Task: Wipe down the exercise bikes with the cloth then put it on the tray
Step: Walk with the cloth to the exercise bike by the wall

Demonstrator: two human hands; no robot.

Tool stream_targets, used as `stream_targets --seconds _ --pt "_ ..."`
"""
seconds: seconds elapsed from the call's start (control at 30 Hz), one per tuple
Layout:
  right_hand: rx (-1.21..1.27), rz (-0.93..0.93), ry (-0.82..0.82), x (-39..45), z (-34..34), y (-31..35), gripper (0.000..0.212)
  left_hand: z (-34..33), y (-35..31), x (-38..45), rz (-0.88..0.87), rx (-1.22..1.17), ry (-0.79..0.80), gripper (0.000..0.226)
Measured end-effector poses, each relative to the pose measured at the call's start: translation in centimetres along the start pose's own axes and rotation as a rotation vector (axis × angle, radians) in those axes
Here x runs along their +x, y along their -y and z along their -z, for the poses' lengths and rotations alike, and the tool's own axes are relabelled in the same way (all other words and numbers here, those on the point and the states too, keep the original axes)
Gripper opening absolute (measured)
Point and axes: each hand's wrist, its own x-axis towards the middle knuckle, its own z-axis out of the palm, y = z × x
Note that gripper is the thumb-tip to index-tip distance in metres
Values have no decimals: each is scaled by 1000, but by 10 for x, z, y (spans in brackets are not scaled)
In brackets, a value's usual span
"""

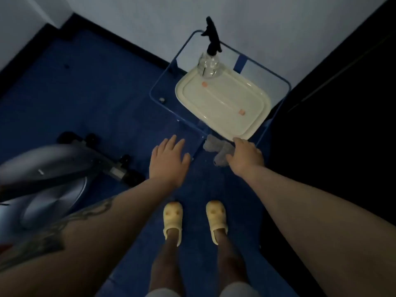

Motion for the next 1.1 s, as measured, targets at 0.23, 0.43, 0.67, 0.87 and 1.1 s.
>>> stream_targets --seconds 0.23,0.43,0.67,0.87,1.1 --pt "8 -6 15 34 -23 -2 14 -32 8 12 98 -40 16 54" --pt "-123 154 -90 20 3 -12 18 -25 8 -10 202 -31 65 55" --pt "-83 515 -211 -45 28 27 17 12 8 -114 448 -294 -115 53" --pt "-166 877 -99 -130 1 98 21 5 52 -255 823 -450 -286 51" --pt "-352 1361 -6 -260 -70 177 20 -55 88 -440 1207 -605 -456 49"
